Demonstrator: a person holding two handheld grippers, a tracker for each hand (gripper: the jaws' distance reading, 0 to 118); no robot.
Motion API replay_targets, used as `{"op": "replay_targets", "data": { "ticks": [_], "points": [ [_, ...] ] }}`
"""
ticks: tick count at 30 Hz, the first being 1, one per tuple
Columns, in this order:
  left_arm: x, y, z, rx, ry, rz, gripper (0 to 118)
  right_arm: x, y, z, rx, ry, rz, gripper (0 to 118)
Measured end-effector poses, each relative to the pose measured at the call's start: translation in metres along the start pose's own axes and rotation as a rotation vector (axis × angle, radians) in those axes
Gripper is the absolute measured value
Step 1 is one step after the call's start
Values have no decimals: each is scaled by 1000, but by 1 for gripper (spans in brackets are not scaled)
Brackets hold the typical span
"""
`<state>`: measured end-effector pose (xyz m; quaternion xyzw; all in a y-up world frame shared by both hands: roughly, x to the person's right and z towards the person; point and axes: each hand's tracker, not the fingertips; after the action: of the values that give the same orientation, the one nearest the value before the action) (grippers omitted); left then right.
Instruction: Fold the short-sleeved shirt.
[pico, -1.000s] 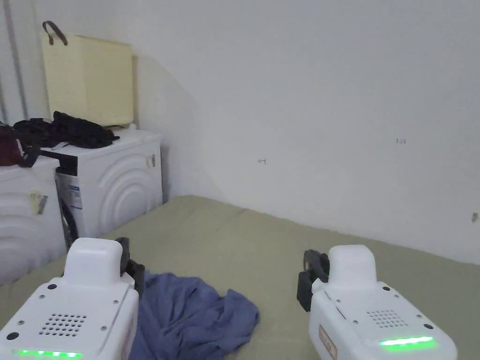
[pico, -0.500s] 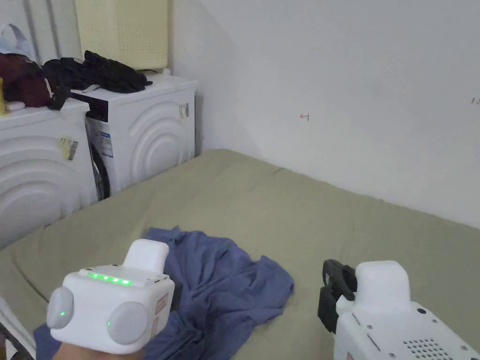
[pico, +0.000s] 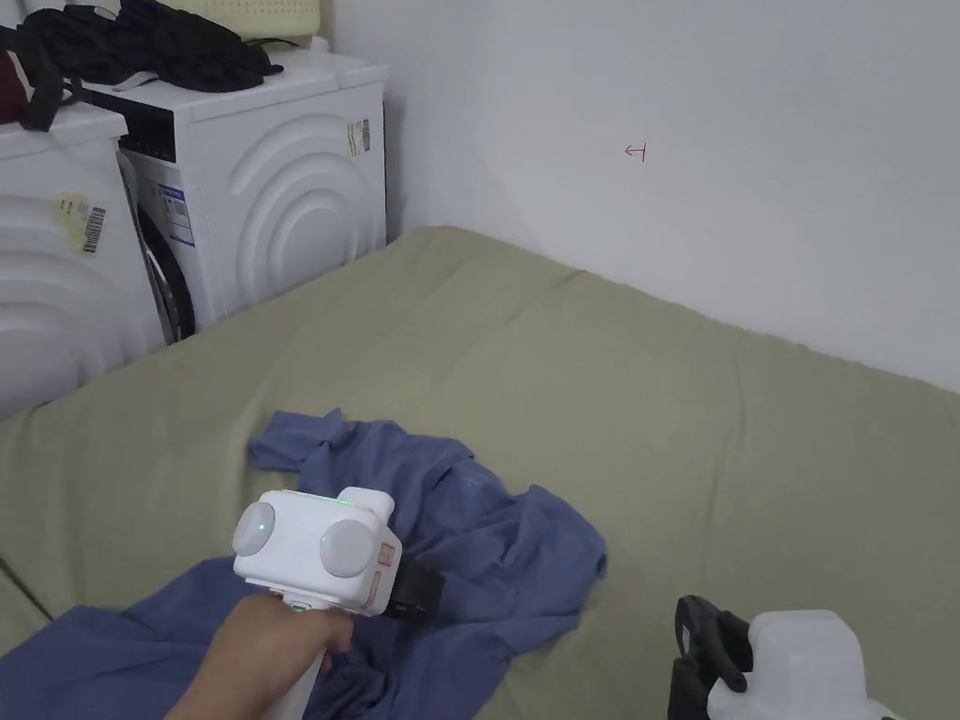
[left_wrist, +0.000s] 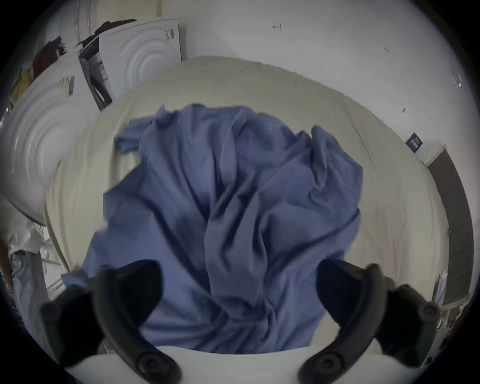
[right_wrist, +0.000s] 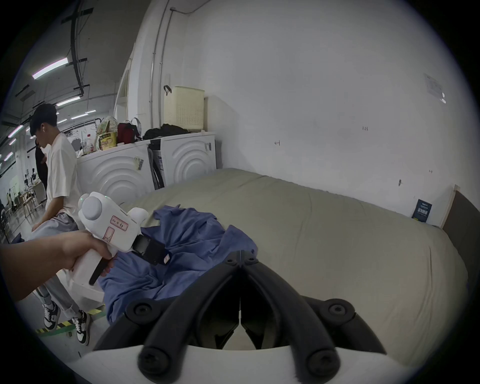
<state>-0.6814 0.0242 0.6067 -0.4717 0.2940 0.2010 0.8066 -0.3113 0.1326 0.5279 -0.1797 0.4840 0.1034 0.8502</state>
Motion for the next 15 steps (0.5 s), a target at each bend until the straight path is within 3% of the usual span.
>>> {"op": "replay_targets", "data": {
  "ticks": [9,10,11,12,13,15],
  "points": [
    [10,-18,-37,-100,97,32,115,12,-4,-6,-12,-16,-11,0],
    [10,-21,-36,-112,96,28,105,12,-5,-6,-15,-16,-10,0],
    [10,-24,-32,-105,72,20,63,11,-5,-6,-19,-15,-4,0],
    [13,-23,-24,-40,65,62,13,11,-6,-6,-22,-16,5,0],
    [14,-22,-19,2,51,92,3,10,-7,-5,-20,-19,14,0],
    [23,-32,-26,-32,70,59,3,10,-9,-3,-19,-17,24,0]
  ]
}}
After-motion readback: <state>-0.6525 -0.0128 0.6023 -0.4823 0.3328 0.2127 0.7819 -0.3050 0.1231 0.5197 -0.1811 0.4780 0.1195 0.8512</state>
